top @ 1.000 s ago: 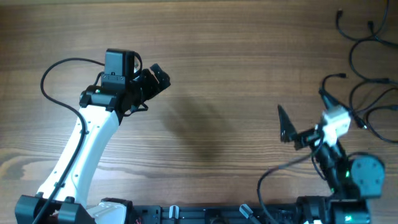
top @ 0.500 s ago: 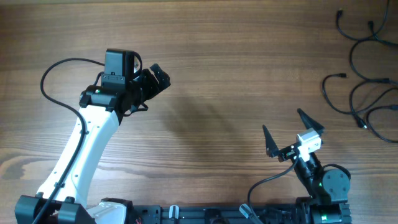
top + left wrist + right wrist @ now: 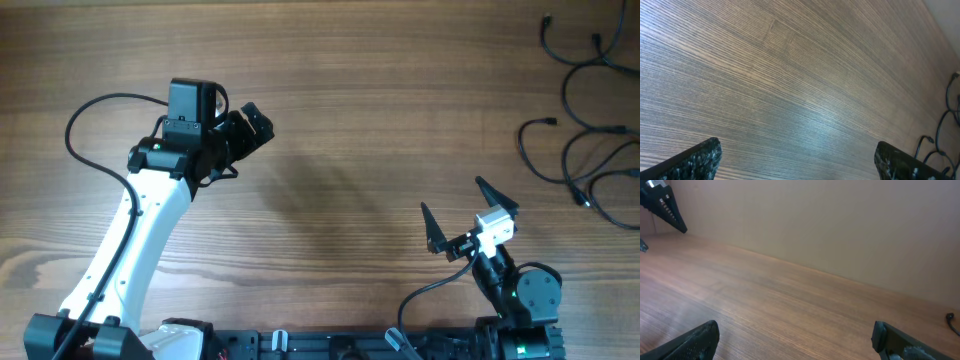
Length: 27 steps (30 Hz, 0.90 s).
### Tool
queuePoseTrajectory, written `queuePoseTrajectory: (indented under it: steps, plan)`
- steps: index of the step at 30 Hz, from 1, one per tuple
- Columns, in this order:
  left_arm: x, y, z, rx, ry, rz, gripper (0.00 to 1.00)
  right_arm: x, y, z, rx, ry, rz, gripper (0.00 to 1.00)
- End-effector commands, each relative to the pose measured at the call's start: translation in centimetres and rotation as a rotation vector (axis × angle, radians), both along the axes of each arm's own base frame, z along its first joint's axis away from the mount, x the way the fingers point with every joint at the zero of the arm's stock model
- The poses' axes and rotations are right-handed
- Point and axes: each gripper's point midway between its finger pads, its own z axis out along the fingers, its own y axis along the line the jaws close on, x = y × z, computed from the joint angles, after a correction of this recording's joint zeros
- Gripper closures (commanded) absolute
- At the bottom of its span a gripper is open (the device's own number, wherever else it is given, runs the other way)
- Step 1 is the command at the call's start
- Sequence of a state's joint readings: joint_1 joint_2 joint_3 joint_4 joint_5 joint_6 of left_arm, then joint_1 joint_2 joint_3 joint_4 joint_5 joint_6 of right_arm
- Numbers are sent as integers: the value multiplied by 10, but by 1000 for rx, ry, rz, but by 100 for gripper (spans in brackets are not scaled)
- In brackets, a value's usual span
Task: Untangle cables
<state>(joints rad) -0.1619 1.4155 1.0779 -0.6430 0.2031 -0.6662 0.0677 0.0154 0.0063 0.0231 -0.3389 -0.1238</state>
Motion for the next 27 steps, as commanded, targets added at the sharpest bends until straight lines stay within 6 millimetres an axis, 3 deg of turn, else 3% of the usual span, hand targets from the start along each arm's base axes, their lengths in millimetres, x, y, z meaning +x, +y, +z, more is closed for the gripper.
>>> queuePoseTrajectory:
  steps: [1,4,7,12,14,20,27]
  plan:
    - [-2,1,-1,24,1,-16,0,-1,1,1,18,1,6,0]
    - [-4,11,-2,110,-14,-44,0,0,1,1,17,2,6,0]
    - [-1,12,26,169,-189,-130,0,0,1,1,18,3,6,0]
    - [-40,9,50,238,-492,-297,0,0,1,1,18,2,6,0]
    - [-59,12,47,313,-633,-358,0,0,1,1,18,2,6,0]
    - [-87,46,35,377,-901,-204,0,0,1,1,18,3,6,0]
    - [-106,52,10,397,-994,-169,0,0,1,1,17,2,6,0]
